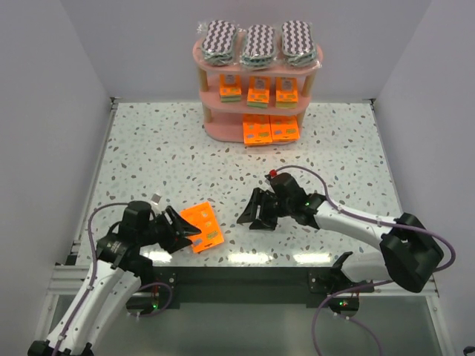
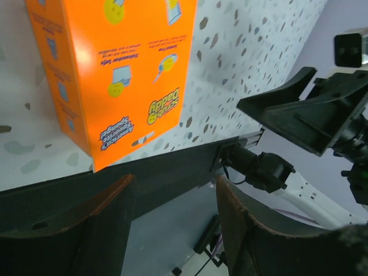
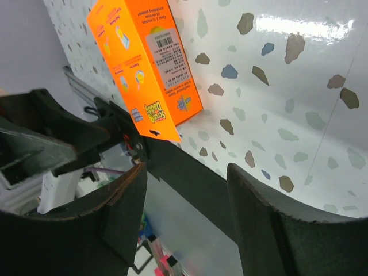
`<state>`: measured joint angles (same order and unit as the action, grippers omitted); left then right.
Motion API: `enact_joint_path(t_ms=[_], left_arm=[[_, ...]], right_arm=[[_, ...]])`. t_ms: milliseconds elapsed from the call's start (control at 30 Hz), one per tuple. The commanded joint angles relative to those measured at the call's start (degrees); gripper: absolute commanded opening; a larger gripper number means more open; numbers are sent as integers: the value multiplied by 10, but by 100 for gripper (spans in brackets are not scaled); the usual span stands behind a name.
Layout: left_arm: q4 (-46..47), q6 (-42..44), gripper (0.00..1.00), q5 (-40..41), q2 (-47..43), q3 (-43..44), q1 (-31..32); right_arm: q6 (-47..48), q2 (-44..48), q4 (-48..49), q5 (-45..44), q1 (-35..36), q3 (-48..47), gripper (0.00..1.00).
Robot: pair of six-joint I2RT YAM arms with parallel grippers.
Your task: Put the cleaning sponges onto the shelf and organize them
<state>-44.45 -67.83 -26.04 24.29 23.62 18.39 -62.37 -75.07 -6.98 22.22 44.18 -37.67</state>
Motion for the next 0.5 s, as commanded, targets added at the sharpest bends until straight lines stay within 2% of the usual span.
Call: enact_joint_path(t_ms=[0, 133, 267, 467], left_arm=[[-63, -11, 63, -68, -17, -28, 0], [-111, 62, 63, -55, 7, -26, 0], [-106, 116, 62, -38, 62, -22, 0], [-5, 105, 63, -14, 139, -39, 2]], right_arm=[[-39, 31, -2, -56, 6, 3, 61], [-40, 41, -15, -66, 10, 9, 62], [-41, 41, -15, -71, 13, 14, 62], [-46, 36, 0, -75, 15, 15, 63]])
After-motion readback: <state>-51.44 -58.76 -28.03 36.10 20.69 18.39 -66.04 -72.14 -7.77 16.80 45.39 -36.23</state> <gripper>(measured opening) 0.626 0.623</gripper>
